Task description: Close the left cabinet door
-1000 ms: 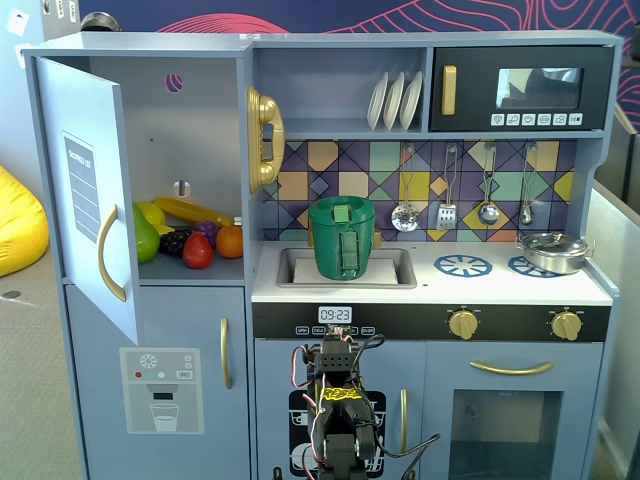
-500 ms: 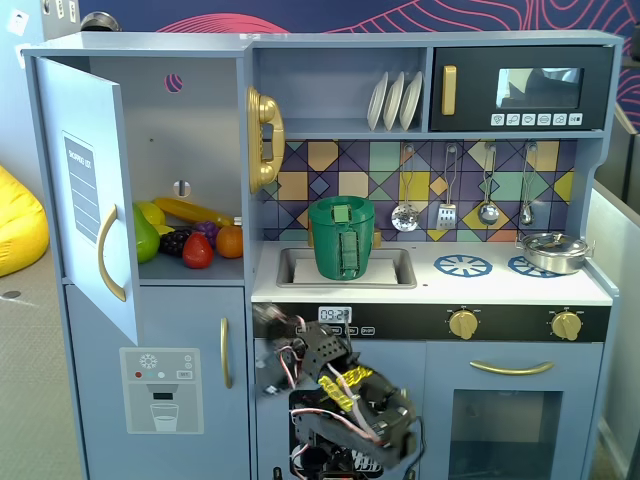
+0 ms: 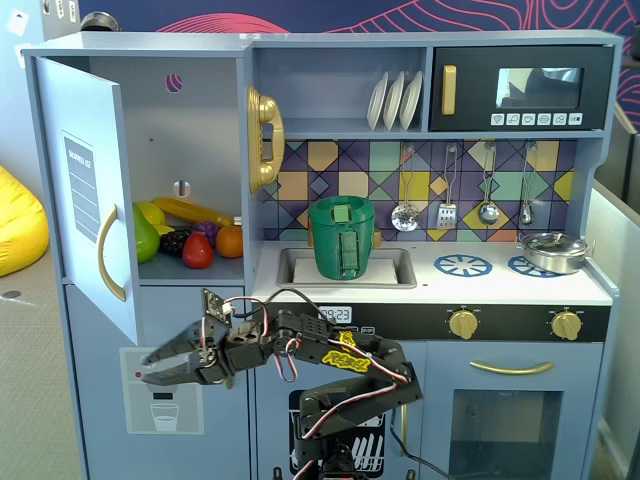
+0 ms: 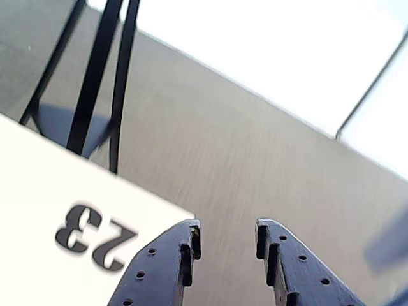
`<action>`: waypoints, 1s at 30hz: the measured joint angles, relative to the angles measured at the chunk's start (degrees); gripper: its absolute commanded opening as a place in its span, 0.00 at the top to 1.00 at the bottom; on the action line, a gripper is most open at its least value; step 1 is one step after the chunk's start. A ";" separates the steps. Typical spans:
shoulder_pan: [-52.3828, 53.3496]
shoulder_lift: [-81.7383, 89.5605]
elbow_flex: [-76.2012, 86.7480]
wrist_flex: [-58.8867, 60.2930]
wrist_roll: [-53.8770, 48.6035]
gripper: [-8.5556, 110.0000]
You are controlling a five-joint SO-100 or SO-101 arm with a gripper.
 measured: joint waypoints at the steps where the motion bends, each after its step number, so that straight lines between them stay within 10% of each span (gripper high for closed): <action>1: -0.97 -1.76 -0.88 -1.85 -1.14 0.93; 30: 5.27 -45.88 -30.41 -21.09 -14.33 0.93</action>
